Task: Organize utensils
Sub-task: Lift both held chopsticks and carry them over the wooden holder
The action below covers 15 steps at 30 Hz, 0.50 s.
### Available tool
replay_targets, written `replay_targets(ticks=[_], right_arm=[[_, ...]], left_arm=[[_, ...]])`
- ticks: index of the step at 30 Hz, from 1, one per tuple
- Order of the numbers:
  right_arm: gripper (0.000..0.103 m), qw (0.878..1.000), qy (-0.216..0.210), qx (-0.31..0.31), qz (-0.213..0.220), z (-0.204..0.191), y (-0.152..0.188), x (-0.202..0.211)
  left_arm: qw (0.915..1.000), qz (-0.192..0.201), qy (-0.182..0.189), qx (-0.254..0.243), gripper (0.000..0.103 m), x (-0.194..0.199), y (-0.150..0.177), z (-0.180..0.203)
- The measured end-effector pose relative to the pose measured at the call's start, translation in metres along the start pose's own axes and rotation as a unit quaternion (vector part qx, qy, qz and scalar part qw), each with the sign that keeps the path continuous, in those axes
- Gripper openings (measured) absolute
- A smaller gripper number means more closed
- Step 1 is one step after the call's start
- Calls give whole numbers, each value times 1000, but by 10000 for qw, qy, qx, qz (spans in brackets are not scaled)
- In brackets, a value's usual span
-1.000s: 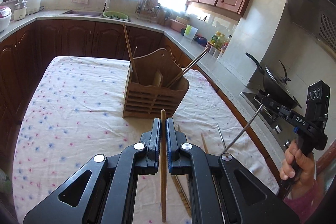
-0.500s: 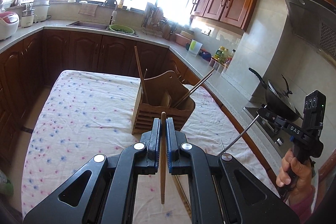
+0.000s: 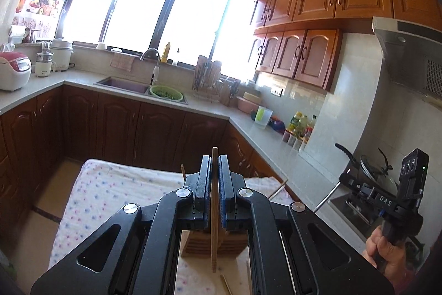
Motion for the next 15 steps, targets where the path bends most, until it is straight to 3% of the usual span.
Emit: replay_targets(ticks=[4,8,15], right_arm=[[4,9997,-3,-23,237,-3,-24,-15],[4,9992,186,47,343,-2,-30,-34],[4,9985,460,70,293,6,-6,-67]], left_arm=[[9995,303,-97,5,4,-17,-30,-1],[9985,476,-237,84,4,-40,-38,-9],[9967,385,-500,515,4,-83,-5,-42]])
Point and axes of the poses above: each gripper's, at about its wrist camera, not at the fingertips, and x roughly against the way its jaws point, z to its right, y to its underside, the point moved 7 cm from there along -x, roughly the way its jaws point, and after that the axes turned 5 degrees about -z, right-handed, at the moved point
